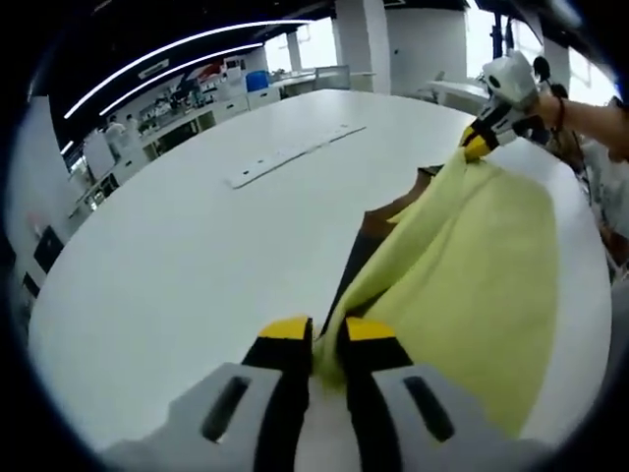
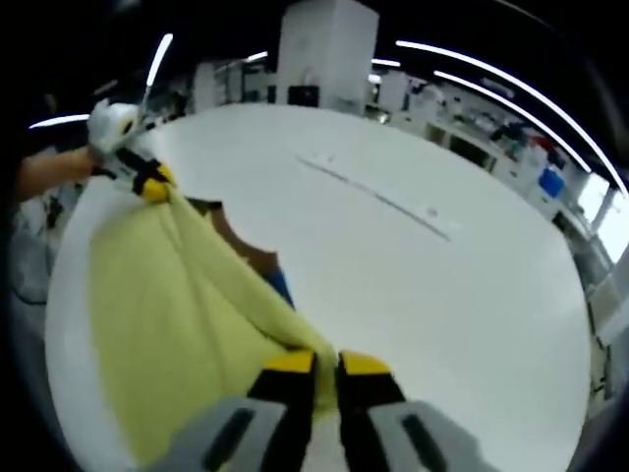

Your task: Fold the garment on the visible template until the final outline fits inside the template.

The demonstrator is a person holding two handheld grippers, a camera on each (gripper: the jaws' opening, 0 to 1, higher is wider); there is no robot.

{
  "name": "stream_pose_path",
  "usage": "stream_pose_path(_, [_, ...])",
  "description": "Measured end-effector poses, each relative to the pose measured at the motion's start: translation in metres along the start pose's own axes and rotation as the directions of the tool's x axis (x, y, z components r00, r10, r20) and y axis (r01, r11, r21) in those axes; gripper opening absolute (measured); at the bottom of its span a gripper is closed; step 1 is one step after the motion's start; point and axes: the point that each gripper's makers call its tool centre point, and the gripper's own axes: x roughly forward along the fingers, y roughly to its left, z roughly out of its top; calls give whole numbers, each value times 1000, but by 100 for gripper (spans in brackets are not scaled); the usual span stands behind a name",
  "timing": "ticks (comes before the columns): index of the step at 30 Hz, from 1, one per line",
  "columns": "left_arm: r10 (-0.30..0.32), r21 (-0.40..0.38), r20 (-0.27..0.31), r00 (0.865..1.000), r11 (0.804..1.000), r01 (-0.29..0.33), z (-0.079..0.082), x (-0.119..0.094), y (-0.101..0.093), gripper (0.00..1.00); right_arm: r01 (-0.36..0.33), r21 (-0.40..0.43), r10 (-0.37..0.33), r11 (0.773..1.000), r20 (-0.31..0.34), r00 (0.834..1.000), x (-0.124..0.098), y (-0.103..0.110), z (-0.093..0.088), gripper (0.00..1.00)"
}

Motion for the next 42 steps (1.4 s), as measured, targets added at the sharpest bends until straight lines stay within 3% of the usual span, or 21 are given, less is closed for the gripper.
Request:
stream_pose_path(6, [14, -25, 44, 999, 1000, -13, -1, -13, 7, 10, 12, -7, -12, 1000, 15, 1000, -11, 2, -3, 22])
stream_pose_path(11, [38, 35, 62, 997, 999, -40, 4, -25, 7, 10, 27, -54, -26, 998, 19, 999, -15, 0, -3, 24])
stream_pose_path(14, [66, 120, 72, 995, 990, -74, 8, -32, 9, 9, 40, -84, -37, 996, 30, 999, -17, -3, -1, 23])
stream_pose_path(20, [24, 173, 42, 999, 984, -31, 1, -23, 5, 7, 27, -154, -22, 988, 29, 999, -10, -4, -2, 22])
stream_pose_path(26, [-16, 296, -7, 1000, 955, 18, -7, -19, -11, 10, 6, -176, -10, 984, -26, 1000, -6, -4, -16, 17])
stream_pose_path(28, [-17, 314, -15, 1000, 949, 21, -10, -17, -9, 11, 5, -172, -8, 985, -20, 1000, -4, -4, -16, 16])
stream_pose_path(33, [12, 404, -32, 999, 915, 2, -11, -20, -10, 10, 15, -174, -19, 985, -19, 1000, -3, -5, -15, 16])
stream_pose_path(36, [0, 453, -50, 999, 891, 23, -14, -19, -15, 11, 8, -177, -11, 984, -16, 1000, -3, -3, -14, 13])
stream_pose_path(39, [-1, 462, -49, 999, 886, 24, -13, -16, -16, 10, -1, -174, -2, 985, -14, 1000, -1, -2, -13, 10])
stream_pose_path(42, [-10, 447, -50, 999, 894, 31, -12, -12, -14, 6, -9, -173, 7, 985, -14, 1000, 0, 0, -14, 7])
